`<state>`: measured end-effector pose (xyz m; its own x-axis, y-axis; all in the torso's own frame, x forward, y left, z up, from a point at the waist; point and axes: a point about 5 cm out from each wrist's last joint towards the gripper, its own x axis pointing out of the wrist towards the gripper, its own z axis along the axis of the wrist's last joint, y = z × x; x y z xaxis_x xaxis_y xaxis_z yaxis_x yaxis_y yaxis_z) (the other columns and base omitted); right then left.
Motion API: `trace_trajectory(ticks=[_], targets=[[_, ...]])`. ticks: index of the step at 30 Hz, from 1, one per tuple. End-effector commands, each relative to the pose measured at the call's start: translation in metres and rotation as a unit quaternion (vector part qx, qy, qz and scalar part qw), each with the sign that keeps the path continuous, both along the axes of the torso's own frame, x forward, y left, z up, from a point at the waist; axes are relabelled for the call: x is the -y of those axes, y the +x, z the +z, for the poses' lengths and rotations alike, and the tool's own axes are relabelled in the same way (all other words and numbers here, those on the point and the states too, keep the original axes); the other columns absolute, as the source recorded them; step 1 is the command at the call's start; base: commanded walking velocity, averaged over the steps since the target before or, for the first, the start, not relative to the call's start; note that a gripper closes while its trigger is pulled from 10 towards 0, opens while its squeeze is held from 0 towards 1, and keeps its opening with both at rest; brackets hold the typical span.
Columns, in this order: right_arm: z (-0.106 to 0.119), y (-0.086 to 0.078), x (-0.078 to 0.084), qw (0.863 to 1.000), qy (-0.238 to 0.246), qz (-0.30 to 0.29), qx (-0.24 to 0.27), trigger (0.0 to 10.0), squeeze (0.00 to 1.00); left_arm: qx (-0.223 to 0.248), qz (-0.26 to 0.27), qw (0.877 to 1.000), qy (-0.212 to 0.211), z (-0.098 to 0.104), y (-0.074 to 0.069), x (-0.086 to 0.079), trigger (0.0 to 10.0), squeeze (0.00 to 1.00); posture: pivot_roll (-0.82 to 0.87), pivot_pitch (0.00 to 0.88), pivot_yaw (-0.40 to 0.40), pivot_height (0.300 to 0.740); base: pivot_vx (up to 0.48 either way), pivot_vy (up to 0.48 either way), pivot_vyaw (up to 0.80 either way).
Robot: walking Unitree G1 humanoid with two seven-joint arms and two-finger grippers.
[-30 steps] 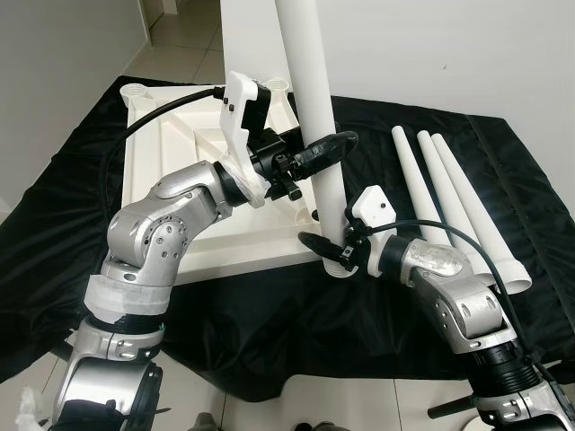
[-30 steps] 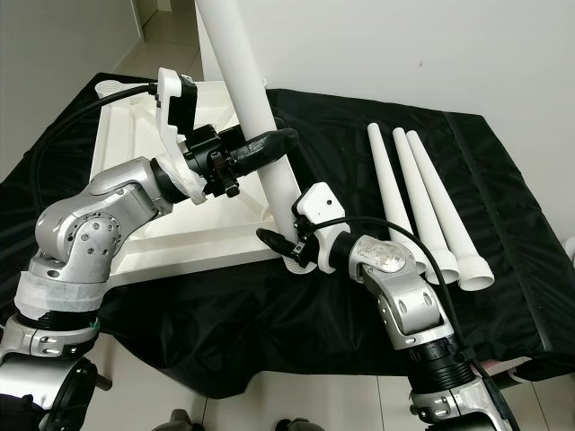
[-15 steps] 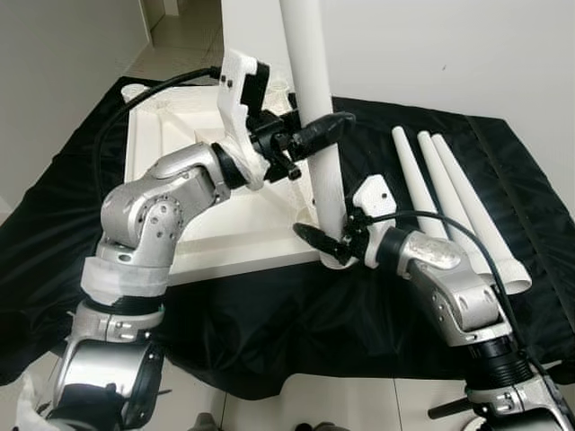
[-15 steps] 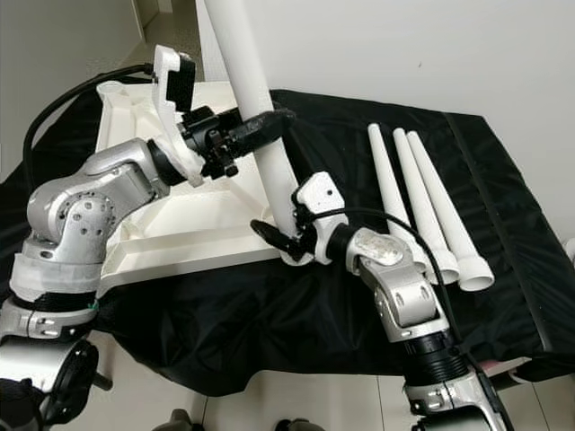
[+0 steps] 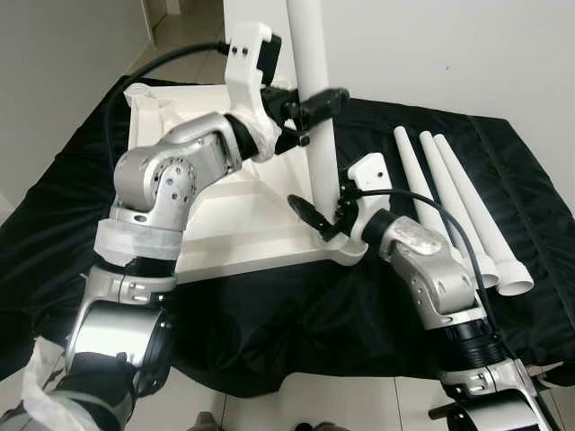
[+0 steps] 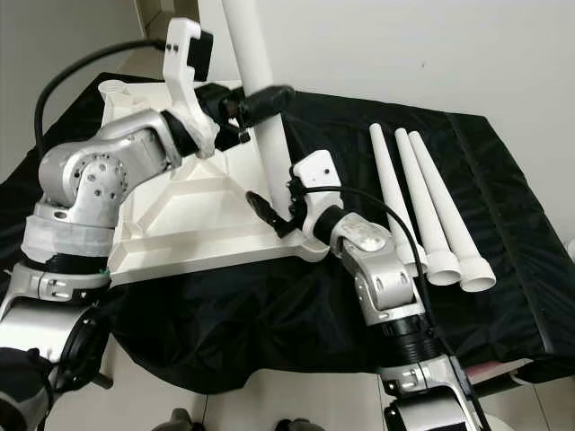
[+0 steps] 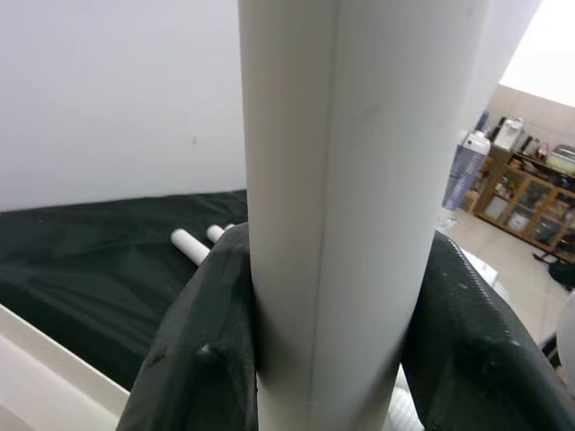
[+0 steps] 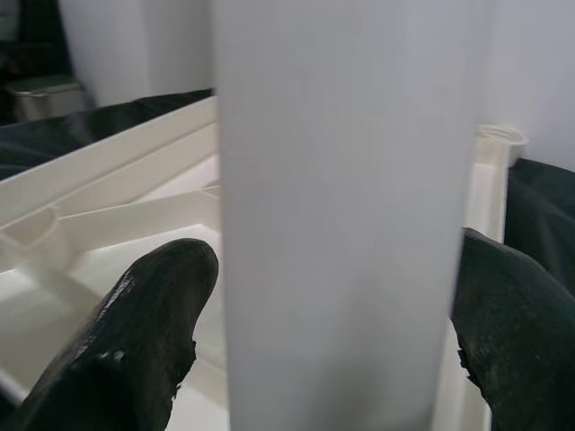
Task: Building children table
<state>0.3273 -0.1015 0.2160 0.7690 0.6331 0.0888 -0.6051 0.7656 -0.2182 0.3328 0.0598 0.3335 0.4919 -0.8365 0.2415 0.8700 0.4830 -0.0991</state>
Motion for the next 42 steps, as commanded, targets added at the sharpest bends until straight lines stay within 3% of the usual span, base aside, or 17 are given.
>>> trace_trajectory(ticks=[1, 6, 12, 20, 42], targets=[[0.001, 0.006, -0.001, 1.000, 0.009, -0.030, 0.002, 10.0, 0.00, 0.007, 0.015, 1.000, -0.008, 0.009, 0.002, 0.002, 10.0, 0.00, 0.04, 0.061, -0.036, 0.740, 0.000, 0.000, 0.00], [0.002, 0.011, -0.004, 0.998, 0.020, -0.053, 0.002, 10.0, 0.00, 0.004, 0.033, 0.999, -0.012, 0.014, 0.004, 0.005, 10.0, 0.00, 0.04, 0.060, -0.037, 0.740, 0.000, 0.000, 0.00], [0.004, 0.022, -0.013, 0.992, 0.018, -0.123, 0.016, 10.0, 0.00, 0.014, 0.092, 0.996, 0.009, 0.018, 0.011, 0.014, 10.0, 0.00, 0.04, 0.058, -0.040, 0.740, 0.000, 0.000, 0.00], [0.009, 0.036, -0.021, 0.976, 0.009, -0.216, 0.031, 10.0, 0.00, 0.020, 0.154, 0.988, 0.024, 0.024, 0.017, 0.024, 10.0, 0.00, 0.05, 0.062, -0.045, 0.740, 0.000, 0.000, 0.00], [0.010, 0.043, -0.035, 0.954, 0.052, -0.293, 0.025, 10.0, 0.00, 0.027, 0.191, 0.981, 0.009, 0.034, 0.014, 0.039, 10.0, 0.00, 0.06, 0.061, -0.063, 0.740, 0.000, 0.000, 0.00]])
